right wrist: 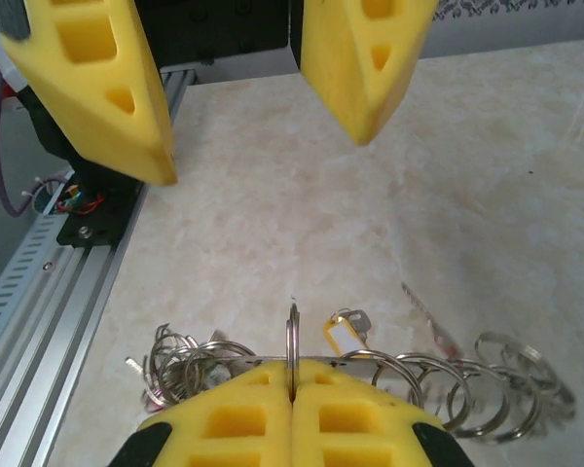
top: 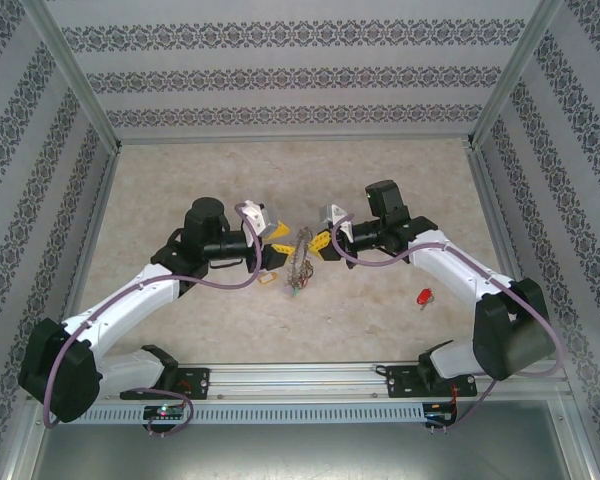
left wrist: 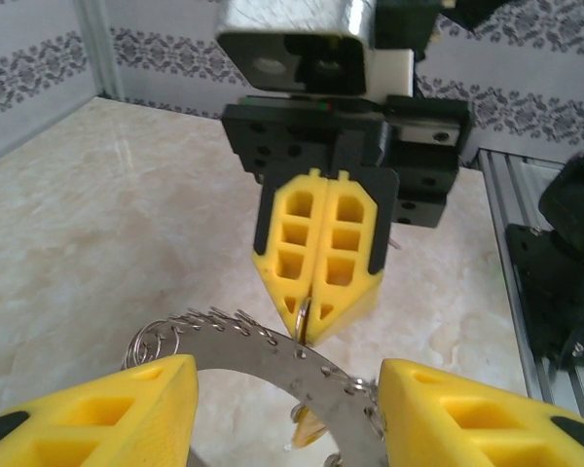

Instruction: Put the keys on the keyring

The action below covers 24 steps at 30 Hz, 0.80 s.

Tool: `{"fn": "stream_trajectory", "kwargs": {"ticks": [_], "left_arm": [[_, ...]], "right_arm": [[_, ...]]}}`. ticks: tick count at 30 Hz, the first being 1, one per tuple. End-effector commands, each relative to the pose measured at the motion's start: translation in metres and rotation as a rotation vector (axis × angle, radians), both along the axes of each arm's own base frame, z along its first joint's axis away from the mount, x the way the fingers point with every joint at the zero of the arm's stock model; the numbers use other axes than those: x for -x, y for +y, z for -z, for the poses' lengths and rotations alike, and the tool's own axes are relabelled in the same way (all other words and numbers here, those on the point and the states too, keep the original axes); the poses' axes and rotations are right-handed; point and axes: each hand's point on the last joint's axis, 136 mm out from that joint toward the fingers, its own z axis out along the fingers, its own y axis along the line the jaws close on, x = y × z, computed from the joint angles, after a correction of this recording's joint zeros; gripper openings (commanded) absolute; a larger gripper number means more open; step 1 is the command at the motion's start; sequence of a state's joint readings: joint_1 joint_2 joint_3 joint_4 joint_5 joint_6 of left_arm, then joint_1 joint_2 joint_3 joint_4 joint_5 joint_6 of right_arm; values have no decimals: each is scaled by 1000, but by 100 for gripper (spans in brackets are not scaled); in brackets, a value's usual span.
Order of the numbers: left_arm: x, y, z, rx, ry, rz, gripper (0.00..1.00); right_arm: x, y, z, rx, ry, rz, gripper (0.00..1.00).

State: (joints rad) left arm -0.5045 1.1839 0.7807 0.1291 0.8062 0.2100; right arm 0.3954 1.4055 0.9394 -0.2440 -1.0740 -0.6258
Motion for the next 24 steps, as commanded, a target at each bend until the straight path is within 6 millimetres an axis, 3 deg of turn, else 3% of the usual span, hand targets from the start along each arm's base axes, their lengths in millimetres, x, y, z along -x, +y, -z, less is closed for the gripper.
{"fn": "stream_trajectory", "kwargs": {"ticks": [1, 9, 14, 24], "left_arm": [[15, -11, 4, 3, -89, 107, 52], [11, -23, 30, -31, -119, 131, 42], [2, -22, 38, -57, -152, 85, 40], [11, -27, 50, -84, -159, 135, 34]], "right_arm": [[7, 7, -11, -47, -91, -70, 0], [10, 7, 15, 96, -208, -50, 0], [17, 9, 16, 97, -224, -68, 0], [24, 13, 10, 54, -209, -96, 0]]}}
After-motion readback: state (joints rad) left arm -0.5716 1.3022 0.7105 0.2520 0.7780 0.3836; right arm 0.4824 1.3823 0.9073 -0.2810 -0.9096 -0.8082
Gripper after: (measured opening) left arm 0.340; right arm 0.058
